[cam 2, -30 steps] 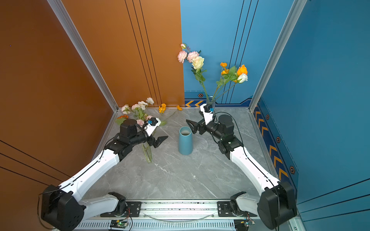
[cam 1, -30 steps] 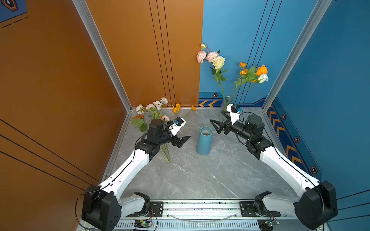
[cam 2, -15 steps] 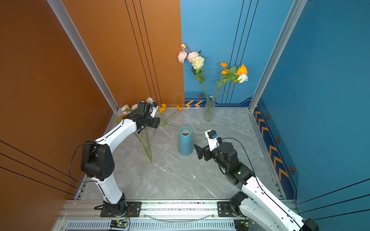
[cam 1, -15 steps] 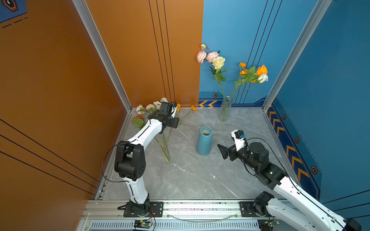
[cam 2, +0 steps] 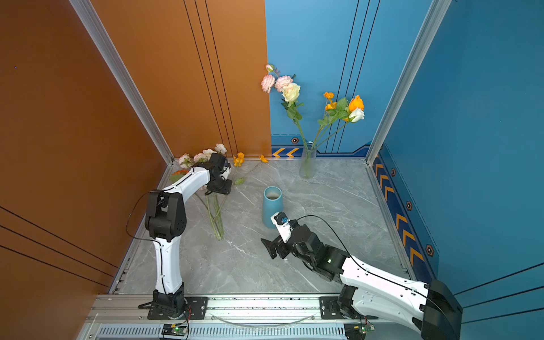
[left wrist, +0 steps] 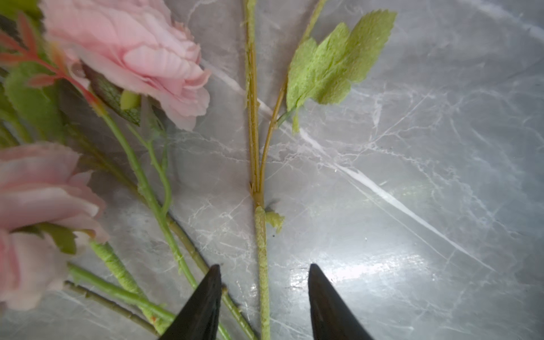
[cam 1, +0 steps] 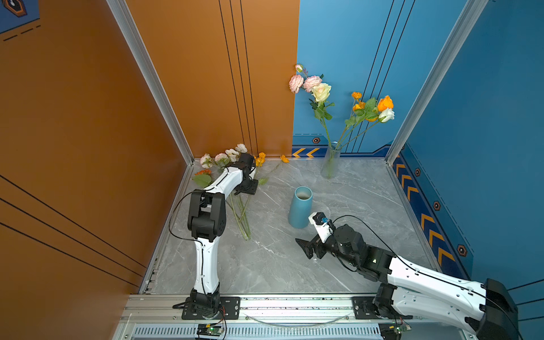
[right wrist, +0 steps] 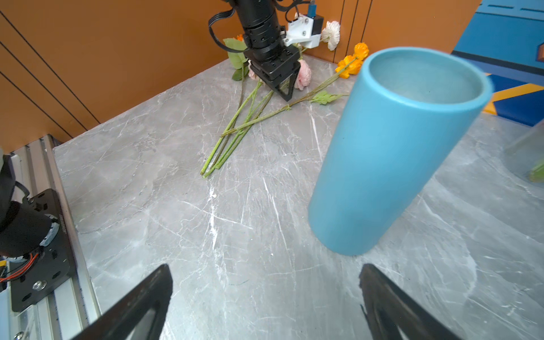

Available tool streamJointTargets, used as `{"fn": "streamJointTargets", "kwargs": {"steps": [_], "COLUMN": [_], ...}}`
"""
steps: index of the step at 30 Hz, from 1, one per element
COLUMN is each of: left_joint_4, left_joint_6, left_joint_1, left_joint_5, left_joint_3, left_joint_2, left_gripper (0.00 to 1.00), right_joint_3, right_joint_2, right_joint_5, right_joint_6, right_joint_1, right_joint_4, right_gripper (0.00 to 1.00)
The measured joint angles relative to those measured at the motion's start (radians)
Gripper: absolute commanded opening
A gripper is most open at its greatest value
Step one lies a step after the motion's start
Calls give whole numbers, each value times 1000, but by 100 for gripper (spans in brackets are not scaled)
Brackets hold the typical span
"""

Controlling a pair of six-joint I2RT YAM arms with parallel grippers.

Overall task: Arrange the flowers into the vase
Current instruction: 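Close the left gripper around the orange flower stems, then lift the orange flowers and carry them over the teal cylinder with the left gripper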

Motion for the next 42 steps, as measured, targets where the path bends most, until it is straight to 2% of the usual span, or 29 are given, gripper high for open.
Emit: {"fn": "streamJointTargets", "kwargs": {"steps": [7, 26, 33, 36, 40, 42], "left_joint_4": [-11, -15, -23, -27, -31, -35], "left_joint_6": [17, 17, 18, 24, 35, 40], "left_joint_1": [0, 0, 8, 10, 9, 8], "left_joint_5": [-1, 9, 80, 110, 136, 142], "left_joint_3": [83, 158, 163, 163, 163, 163], "left_joint_2": [85, 172, 177, 177, 173, 167], "left_gripper": [40, 33, 14, 11, 1, 0], "right_joint_3": [8, 26, 26, 26, 34, 39], "right_joint_2": [59, 94, 98, 99, 100, 99], "right_joint_5": [21, 36, 32, 29, 25, 25], "right_joint_6": [0, -31, -35, -44, -62, -68], "right_joint_1": [55, 37, 25, 22, 20, 19], "right_joint_4": [34, 64, 64, 70, 70, 72], "right_gripper": [100, 100, 100, 100, 100, 100]}}
